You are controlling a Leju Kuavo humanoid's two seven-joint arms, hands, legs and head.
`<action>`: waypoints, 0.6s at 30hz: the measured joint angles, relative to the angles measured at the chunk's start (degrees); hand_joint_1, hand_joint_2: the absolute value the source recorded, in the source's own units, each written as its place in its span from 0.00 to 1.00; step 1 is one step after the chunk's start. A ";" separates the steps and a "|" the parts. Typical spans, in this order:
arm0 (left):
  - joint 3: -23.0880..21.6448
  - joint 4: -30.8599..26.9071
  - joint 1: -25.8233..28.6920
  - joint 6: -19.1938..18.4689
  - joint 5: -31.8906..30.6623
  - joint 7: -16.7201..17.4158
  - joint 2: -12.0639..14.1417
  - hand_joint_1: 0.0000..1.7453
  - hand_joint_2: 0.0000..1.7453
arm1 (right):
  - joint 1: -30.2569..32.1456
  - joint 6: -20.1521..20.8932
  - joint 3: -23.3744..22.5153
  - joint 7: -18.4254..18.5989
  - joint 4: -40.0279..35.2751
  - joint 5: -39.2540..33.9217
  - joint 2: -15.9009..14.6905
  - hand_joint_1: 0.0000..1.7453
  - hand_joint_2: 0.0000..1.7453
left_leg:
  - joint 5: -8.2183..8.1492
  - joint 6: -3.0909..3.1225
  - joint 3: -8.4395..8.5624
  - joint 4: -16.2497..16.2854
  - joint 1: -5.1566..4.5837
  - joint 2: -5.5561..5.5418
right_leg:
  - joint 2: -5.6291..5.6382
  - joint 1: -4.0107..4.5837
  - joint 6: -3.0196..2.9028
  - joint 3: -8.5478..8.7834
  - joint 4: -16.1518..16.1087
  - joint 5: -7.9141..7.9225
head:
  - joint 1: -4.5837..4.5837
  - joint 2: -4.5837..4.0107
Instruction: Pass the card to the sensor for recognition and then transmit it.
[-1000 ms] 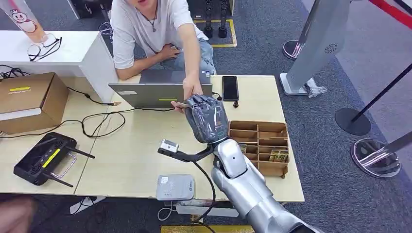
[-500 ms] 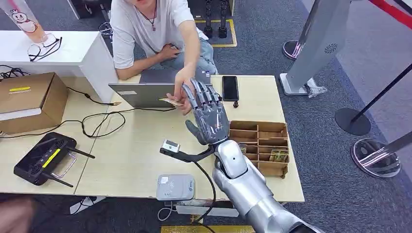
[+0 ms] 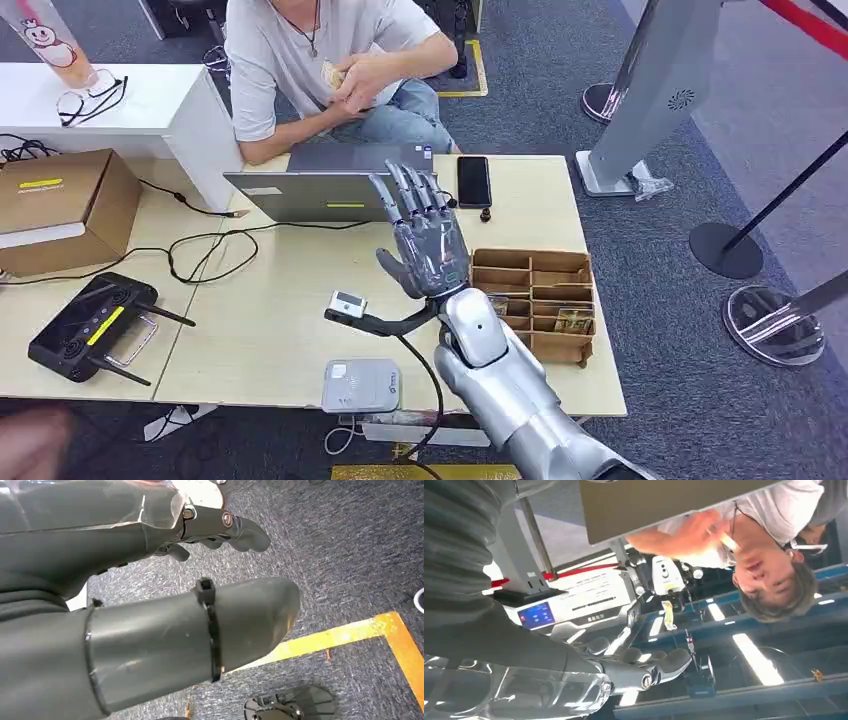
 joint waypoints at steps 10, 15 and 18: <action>1.01 0.00 0.32 0.46 0.57 -0.15 0.02 0.00 0.00 | 2.36 1.35 0.00 -2.36 -6.16 -3.10 -0.18 0.00 1.00 | 0.00 0.00 0.00 0.00 0.00 0.00 | 0.00 0.00 0.00 -0.01 0.00 0.00 | -0.02 0.00; 1.38 0.00 0.56 0.74 0.74 -0.17 0.04 0.00 0.00 | 3.72 1.29 0.00 -2.73 -8.83 -4.04 -0.59 0.00 1.00 | 0.00 0.00 0.00 0.00 0.00 0.01 | 0.00 0.00 0.00 -0.01 0.00 0.00 | -0.02 0.00; 1.38 0.00 0.56 0.74 0.74 -0.17 0.04 0.00 0.00 | 3.72 1.29 0.00 -2.73 -8.83 -4.04 -0.59 0.00 1.00 | 0.00 0.00 0.00 0.00 0.00 0.01 | 0.00 0.00 0.00 -0.01 0.00 0.00 | -0.02 0.00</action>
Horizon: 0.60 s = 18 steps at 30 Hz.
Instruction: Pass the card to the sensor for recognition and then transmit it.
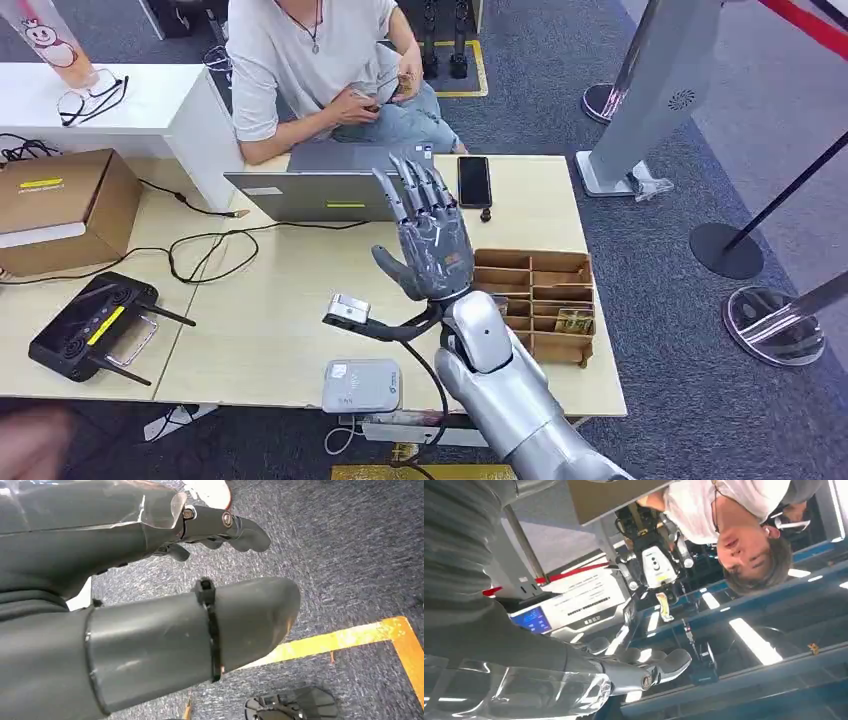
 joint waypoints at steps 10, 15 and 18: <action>0.85 0.00 0.34 0.22 0.20 -0.02 0.11 0.00 0.00 | 3.95 -0.09 0.00 -0.04 -5.92 -0.98 -1.44 0.00 1.00 | 0.00 0.00 0.00 0.00 0.00 0.00 | 0.00 0.00 0.00 0.00 0.00 0.00 | 0.02 0.00; 0.98 0.00 0.39 0.24 0.22 -0.04 0.17 0.00 0.00 | 5.06 -0.02 0.00 -0.04 -7.28 -0.98 -1.84 0.00 1.00 | 0.00 0.00 0.00 0.00 0.00 -0.01 | -0.01 0.00 0.00 0.00 0.00 0.00 | 0.02 0.00; 1.03 0.00 0.41 0.30 0.24 -0.09 0.17 0.00 0.00 | 5.90 0.59 0.00 -0.04 -8.10 -0.96 -2.18 0.00 1.00 | 0.00 0.00 -0.01 0.00 0.00 -0.01 | 0.00 0.00 0.00 0.00 0.00 0.00 | 0.02 0.00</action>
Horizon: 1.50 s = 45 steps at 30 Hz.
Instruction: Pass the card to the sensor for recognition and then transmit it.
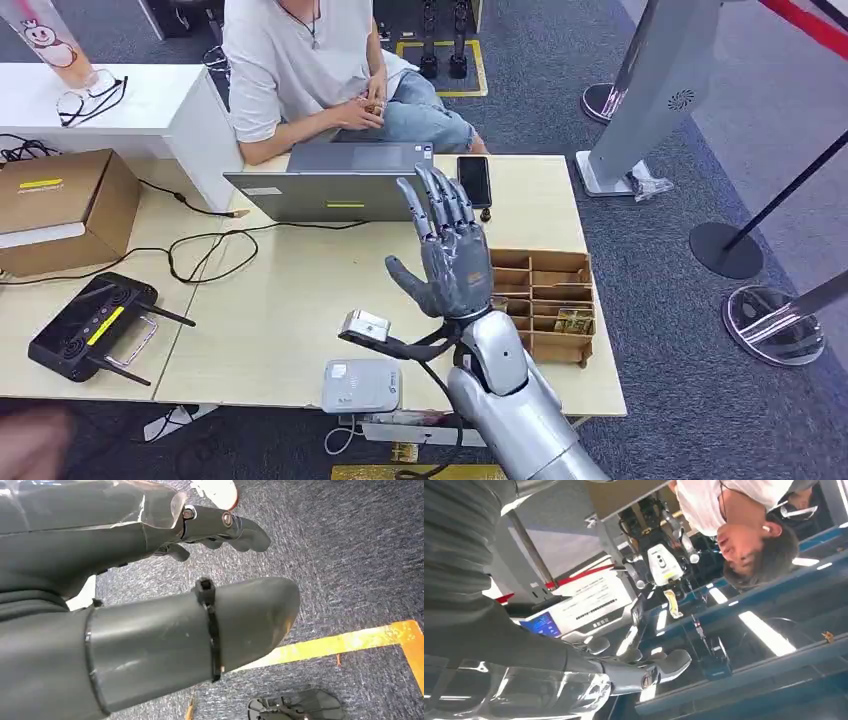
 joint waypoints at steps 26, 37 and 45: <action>0.48 0.00 0.06 0.33 -0.07 -0.50 0.00 0.00 0.00 | 4.05 3.11 -0.96 2.27 -4.46 3.97 -3.74 0.00 1.00 | 0.00 0.00 0.00 0.00 -0.01 0.00 | 0.00 0.00 0.00 0.00 0.00 0.00 | 0.00 0.00; 1.75 0.00 0.52 0.74 0.37 -1.49 -0.04 0.00 0.00 | 7.86 5.90 -3.78 4.26 -6.49 8.36 -5.97 0.00 1.00 | -0.01 0.00 0.00 0.00 0.00 0.00 | 0.00 0.00 0.00 0.00 0.00 -0.01 | 0.00 0.00; 1.86 0.00 0.71 0.72 0.37 -1.86 -0.09 0.00 0.00 | 10.32 7.65 -5.62 4.79 -8.11 10.65 -7.35 0.00 1.00 | -0.01 0.01 0.00 0.00 -0.01 0.00 | 0.00 0.00 0.00 0.00 0.00 0.00 | 0.00 0.00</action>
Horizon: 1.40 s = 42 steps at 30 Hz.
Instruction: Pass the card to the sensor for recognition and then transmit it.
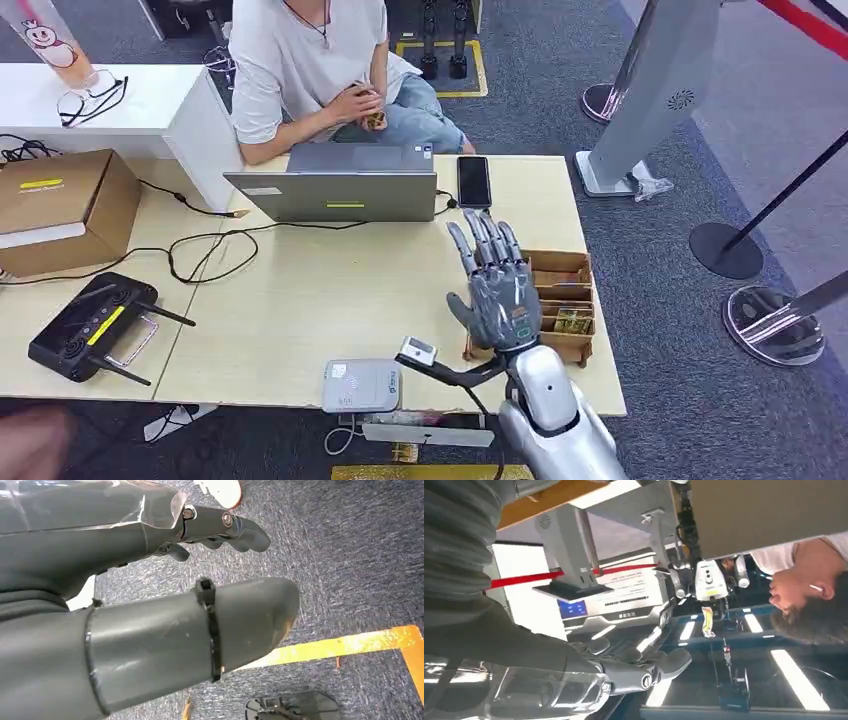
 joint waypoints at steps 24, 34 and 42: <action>-0.02 0.00 -0.09 -0.41 -1.09 0.24 -0.22 0.00 0.00 | 1.85 20.35 -1.99 5.66 -6.95 3.71 -4.15 0.00 1.00 | 0.00 0.00 0.00 0.00 0.00 0.00 | 0.00 0.00 0.00 0.00 0.00 0.00 | -0.02 0.00; -0.02 0.00 -0.14 -0.48 -1.18 0.24 -0.24 0.00 0.00 | 1.86 20.87 -2.36 5.90 -7.82 3.71 -5.20 0.00 1.00 | 0.00 0.00 0.00 0.00 0.00 0.00 | 0.00 0.00 0.00 0.00 0.00 0.00 | -0.02 0.00; 0.00 0.00 -0.15 -0.50 -1.36 0.26 -0.24 0.00 0.00 | 1.88 22.56 -2.38 6.56 -8.46 3.71 -5.57 0.00 1.00 | 0.00 0.00 0.00 0.00 0.00 0.00 | 0.00 0.00 0.00 0.00 0.00 0.00 | 0.00 0.00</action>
